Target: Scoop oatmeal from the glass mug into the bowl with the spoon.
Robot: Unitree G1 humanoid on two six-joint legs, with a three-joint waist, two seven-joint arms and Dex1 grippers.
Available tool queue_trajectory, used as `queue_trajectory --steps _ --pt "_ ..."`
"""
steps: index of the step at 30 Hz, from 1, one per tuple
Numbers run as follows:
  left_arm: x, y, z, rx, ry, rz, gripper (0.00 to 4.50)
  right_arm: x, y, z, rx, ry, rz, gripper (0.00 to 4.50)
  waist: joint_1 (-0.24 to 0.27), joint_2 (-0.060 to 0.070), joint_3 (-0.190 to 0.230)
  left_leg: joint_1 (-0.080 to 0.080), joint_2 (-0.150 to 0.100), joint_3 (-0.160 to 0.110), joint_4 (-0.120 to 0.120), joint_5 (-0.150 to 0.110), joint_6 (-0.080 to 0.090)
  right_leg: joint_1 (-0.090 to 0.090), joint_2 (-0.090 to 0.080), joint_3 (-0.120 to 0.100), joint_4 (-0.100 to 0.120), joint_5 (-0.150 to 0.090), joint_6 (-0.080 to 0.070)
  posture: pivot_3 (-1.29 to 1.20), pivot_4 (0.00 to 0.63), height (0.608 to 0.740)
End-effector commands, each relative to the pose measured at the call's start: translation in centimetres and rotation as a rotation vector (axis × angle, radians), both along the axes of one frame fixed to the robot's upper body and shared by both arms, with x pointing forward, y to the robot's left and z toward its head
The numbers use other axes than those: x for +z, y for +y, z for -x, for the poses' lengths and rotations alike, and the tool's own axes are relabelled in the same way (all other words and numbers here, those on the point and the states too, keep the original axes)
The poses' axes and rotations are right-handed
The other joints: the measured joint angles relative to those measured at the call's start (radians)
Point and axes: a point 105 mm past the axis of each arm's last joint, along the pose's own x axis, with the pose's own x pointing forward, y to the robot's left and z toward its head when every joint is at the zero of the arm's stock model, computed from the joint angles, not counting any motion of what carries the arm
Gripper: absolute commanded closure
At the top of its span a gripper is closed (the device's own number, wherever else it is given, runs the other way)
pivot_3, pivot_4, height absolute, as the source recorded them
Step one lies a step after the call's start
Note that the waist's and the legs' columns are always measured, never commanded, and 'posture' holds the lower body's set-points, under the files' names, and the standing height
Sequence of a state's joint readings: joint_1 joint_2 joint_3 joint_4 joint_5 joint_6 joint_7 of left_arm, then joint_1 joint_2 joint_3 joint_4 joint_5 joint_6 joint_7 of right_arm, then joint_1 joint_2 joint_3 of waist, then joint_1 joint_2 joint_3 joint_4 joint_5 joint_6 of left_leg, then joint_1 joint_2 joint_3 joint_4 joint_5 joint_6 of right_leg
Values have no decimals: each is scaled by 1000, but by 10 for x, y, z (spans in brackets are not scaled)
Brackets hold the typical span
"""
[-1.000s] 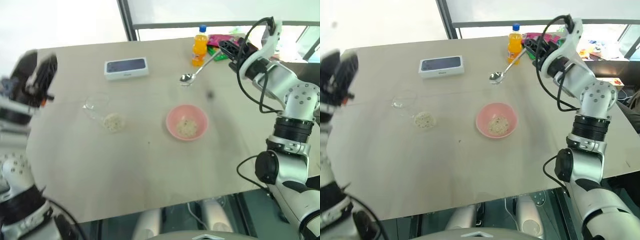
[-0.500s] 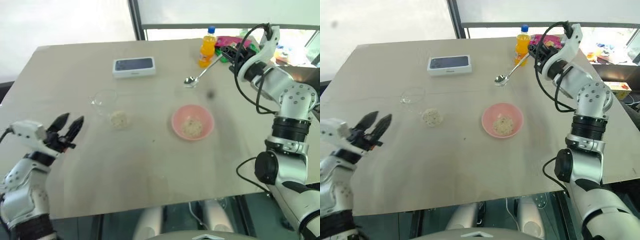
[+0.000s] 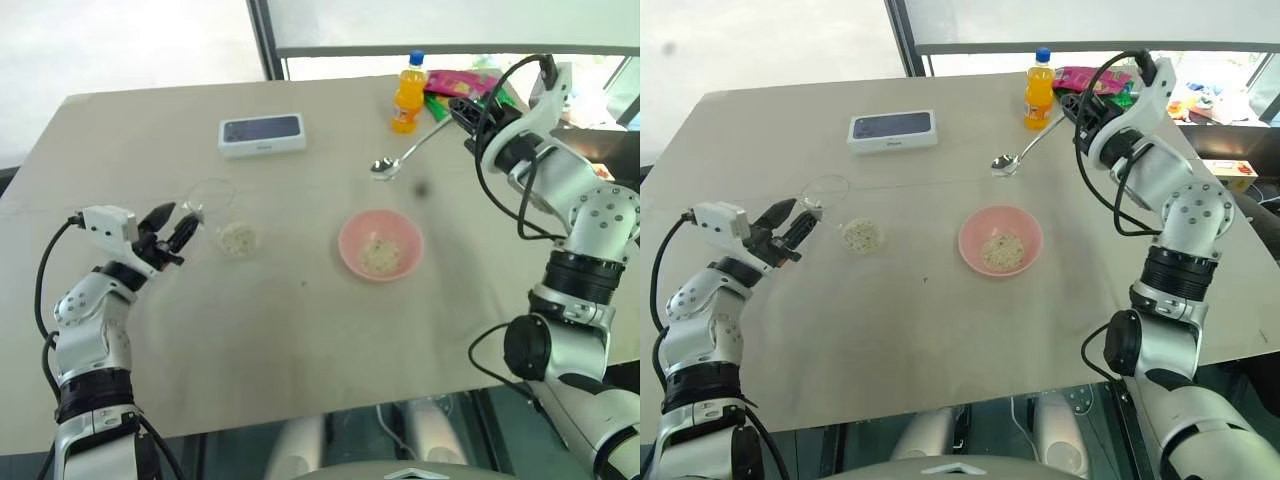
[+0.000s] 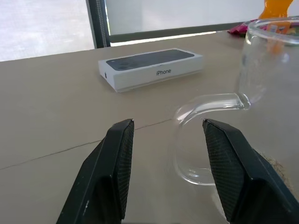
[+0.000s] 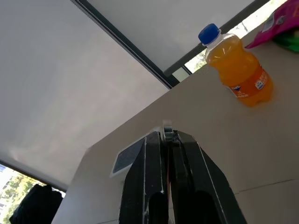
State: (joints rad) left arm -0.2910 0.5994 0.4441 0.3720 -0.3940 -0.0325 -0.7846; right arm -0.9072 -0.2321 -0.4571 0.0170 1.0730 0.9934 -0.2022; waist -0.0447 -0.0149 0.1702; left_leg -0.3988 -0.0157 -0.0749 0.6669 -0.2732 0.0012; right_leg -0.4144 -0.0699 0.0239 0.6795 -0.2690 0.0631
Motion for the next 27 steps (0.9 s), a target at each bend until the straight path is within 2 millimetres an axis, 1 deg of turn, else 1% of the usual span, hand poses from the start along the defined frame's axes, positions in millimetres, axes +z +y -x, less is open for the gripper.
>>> queue_trajectory --steps 1,6,10,11,12,13,14,16,17,21,24,27 --pt "12 0 -5 0 -46 -31 2054 16 -8 8 -21 -72 -13 4500 1 0 0 0 0 0 0 0 0 0 0 0 0 0 0 0 150 740" --pt "10 -9 -19 -12 -39 -36 2054 12 -7 7 -26 -72 8 4500 1 0 0 0 0 0 0 0 0 0 0 0 0 0 0 0 150 740" --pt "7 -9 -26 2 -31 -16 2054 11 -8 8 -31 -76 12 4500 -2 0 0 0 -1 0 0 0 0 0 0 0 0 0 0 0 150 740" --pt "6 -9 -28 10 -29 -13 2557 11 -8 8 -32 -77 14 4500 -1 0 0 0 -1 0 0 0 0 0 0 0 0 0 0 0 150 740" --pt "6 -9 -28 7 -27 -7 2818 11 -9 9 -33 -78 16 4500 -1 0 0 0 -1 0 0 0 0 0 0 0 0 0 0 0 150 740" --pt "5 -9 -29 5 -24 -6 3178 10 -9 9 -34 -78 16 4500 -2 0 0 0 -1 0 0 0 0 0 0 0 0 0 0 0 150 740" --pt "3 -10 -29 4 -18 -16 3400 9 -9 9 -35 -78 19 4500 -2 0 0 0 -1 0 0 0 0 0 0 0 0 0 0 0 150 740" --pt "1 -11 -30 2 -14 -16 4255 9 -9 10 -38 -79 20 4500 0 0 0 0 -1 0 0 0 0 0 0 0 0 0 0 0 150 740" --pt "1 -11 -31 2 -13 -15 4461 9 -9 10 -39 -80 18 4500 1 0 0 0 -1 0 0 0 0 0 0 0 0 0 0 0 150 740" --pt "3 -17 -33 -18 -21 -13 4461 10 -8 11 -42 -89 17 4500 1 0 0 0 -1 0 0 0 0 0 0 0 1 0 0 0 150 740" --pt "7 -27 -38 -47 -35 -12 4461 13 -7 12 -39 -102 21 4500 3 0 0 0 -1 0 0 0 0 0 0 0 1 0 0 0 150 740" --pt "12 -48 -45 -107 -42 0 4461 35 5 16 9 -163 23 4500 5 0 0 0 -2 0 1 0 0 0 -1 0 1 0 0 0 150 740"
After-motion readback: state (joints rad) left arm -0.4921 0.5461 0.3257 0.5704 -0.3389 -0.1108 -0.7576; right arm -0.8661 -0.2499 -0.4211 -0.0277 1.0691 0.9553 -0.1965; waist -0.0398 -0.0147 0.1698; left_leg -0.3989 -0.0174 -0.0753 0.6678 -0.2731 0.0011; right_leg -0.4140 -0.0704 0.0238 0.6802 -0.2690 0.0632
